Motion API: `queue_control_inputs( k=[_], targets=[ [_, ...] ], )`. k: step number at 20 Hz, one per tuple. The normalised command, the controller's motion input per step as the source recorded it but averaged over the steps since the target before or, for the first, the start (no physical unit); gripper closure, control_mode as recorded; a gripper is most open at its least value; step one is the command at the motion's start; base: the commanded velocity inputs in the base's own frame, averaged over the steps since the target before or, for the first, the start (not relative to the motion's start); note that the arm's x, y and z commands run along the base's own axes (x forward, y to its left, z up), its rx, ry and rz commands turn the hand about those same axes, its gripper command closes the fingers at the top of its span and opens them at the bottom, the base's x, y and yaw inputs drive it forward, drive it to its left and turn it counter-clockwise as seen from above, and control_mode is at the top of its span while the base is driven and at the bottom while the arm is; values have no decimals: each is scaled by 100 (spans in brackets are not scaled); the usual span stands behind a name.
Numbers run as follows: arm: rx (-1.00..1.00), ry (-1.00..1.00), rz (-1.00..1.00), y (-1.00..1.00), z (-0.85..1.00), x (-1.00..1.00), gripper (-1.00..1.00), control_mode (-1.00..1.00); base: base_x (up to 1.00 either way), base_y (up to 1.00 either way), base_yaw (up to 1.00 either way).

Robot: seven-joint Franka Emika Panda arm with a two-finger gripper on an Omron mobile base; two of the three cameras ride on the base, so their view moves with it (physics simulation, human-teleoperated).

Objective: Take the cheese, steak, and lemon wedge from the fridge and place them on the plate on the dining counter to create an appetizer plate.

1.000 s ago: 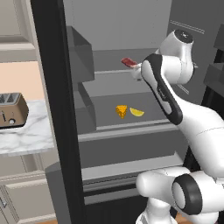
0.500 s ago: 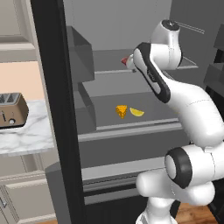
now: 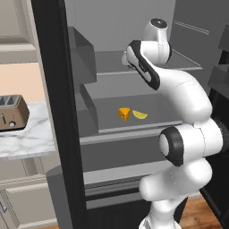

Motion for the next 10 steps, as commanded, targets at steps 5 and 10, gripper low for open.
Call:
queue_control_inputs(
  k=[5,10],
  targets=[
    [0,0,0,8,-8,72,-100,-100,0,0,0],
    [0,0,0,6,-34,23,-100,-100,0,0,0]
  ],
)
